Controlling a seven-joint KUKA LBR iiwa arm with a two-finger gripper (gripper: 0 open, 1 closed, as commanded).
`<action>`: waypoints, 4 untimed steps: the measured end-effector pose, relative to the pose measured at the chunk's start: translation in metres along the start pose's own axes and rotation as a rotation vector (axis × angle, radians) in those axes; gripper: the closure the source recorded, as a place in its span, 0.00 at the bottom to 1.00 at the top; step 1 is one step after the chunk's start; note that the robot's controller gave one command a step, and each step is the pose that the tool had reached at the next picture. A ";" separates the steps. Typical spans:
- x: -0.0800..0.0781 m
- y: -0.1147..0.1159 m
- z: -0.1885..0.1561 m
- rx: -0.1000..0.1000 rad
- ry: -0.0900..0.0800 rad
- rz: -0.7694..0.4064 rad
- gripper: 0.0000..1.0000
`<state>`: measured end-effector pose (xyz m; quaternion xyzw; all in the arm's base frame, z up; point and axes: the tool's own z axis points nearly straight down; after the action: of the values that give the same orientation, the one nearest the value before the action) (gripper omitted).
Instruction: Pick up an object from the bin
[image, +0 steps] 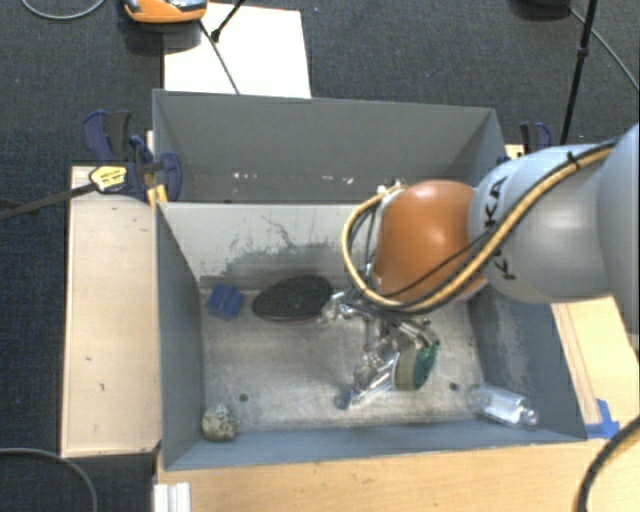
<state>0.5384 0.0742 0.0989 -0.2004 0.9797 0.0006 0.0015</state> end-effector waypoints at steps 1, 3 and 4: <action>0.060 -0.060 -0.050 0.004 0.003 0.031 0.00; 0.036 -0.076 0.023 0.003 -0.012 -0.001 1.00; 0.047 -0.028 0.023 0.007 -0.013 -0.080 1.00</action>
Offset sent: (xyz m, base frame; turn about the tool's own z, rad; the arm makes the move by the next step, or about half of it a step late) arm -0.0319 -0.0743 0.0474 0.0233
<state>0.5065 0.0305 0.0753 -0.2392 0.9709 -0.0018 0.0085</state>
